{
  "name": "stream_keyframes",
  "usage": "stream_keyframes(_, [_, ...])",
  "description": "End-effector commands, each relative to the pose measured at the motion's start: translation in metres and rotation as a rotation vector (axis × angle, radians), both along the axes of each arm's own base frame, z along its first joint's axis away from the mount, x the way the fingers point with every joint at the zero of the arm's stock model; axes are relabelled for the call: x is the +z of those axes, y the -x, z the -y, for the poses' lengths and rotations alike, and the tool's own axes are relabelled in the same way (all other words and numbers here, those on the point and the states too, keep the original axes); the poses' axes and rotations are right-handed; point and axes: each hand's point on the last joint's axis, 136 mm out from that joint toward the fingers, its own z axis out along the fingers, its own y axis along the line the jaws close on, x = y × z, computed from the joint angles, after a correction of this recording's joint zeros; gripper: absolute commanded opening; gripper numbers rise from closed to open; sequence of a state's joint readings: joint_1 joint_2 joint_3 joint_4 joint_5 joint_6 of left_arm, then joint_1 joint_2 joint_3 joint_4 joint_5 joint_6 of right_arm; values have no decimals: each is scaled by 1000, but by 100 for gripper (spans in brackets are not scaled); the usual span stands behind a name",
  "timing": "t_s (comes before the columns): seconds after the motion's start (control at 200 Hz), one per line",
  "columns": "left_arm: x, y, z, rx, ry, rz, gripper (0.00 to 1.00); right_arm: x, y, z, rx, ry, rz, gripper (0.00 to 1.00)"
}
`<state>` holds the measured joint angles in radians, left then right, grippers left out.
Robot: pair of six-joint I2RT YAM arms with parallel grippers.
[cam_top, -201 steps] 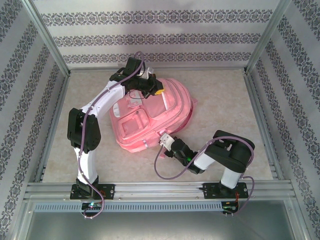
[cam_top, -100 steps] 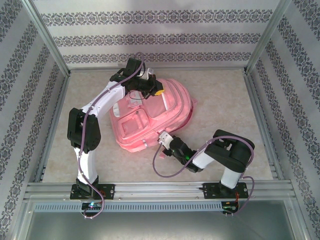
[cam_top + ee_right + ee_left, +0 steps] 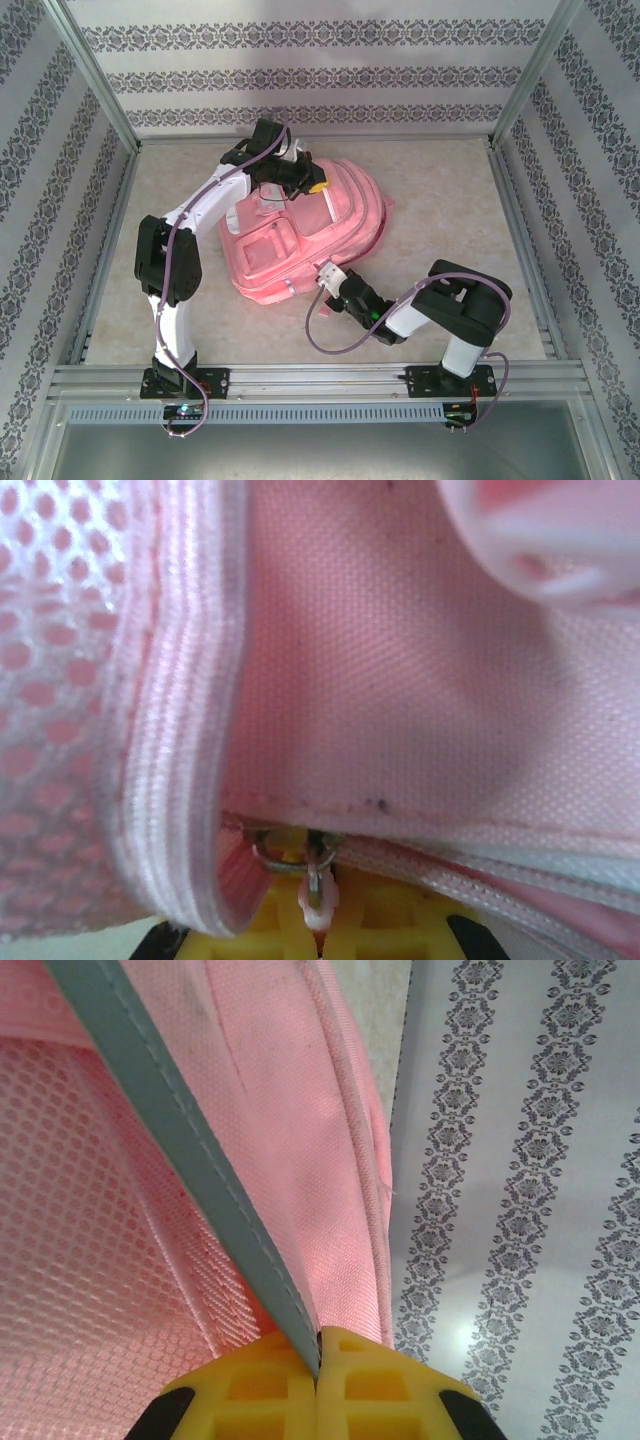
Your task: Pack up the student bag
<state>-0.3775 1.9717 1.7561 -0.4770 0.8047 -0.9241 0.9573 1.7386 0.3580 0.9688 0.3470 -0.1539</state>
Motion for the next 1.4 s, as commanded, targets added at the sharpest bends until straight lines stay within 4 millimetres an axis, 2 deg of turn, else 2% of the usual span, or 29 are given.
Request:
stream_keyframes(0.0, [22, 1, -9, 3, 5, 70, 0, 25, -10, -2, -33, -86, 38, 0])
stream_keyframes(0.035, [21, 2, -11, 5, -3, 70, 4, 25, -10, 2, -49, -79, 33, 0])
stream_keyframes(0.085, [22, 2, -15, 10, -15, 72, 18, 24, -10, 9, -78, -69, 25, 0])
stream_keyframes(0.22, [27, 14, -35, 44, -69, 91, 44, 16, -5, 27, -133, 4, -68, 0])
stream_keyframes(0.295, [30, 29, -54, 83, -114, 108, 53, 12, -3, 38, -207, 58, -147, 0])
stream_keyframes(0.35, [27, 43, -67, 112, -142, 102, 56, 13, 0, 40, -210, 69, -167, 0])
stream_keyframes(0.405, [24, 61, -82, 151, -173, 85, 58, 16, 4, 43, -218, 50, -173, 0])
stream_keyframes(0.48, [12, 87, -105, 228, -233, 29, 60, 18, 8, 50, -259, 11, -200, 0])
stream_keyframes(0.6, [-13, 135, -133, 344, -264, -80, 63, 24, 12, 50, -292, -18, -259, 0])
stream_keyframes(0.739, [-36, 186, -159, 499, -231, -174, 69, 28, 19, 38, -282, -33, -335, 0])
stream_keyframes(0.874, [-57, 219, -172, 624, -151, -238, 72, 33, 19, 32, -348, -145, -373, 0])
stream_keyframes(1.024, [-82, 238, -178, 686, -119, -267, 72, 35, 24, 13, -355, -305, -478, 0])
stream_keyframes(1.099, [-93, 240, -178, 708, -89, -279, 72, 36, 26, 2, -345, -354, -512, 0])
stream_keyframes(1.234, [-103, 234, -177, 727, -53, -244, 70, 40, 30, -12, -321, -386, -531, 0])
stream_keyframes(1.394, [-110, 225, -169, 705, -28, -213, 64, 40, 33, -16, -311, -398, -546, 0])
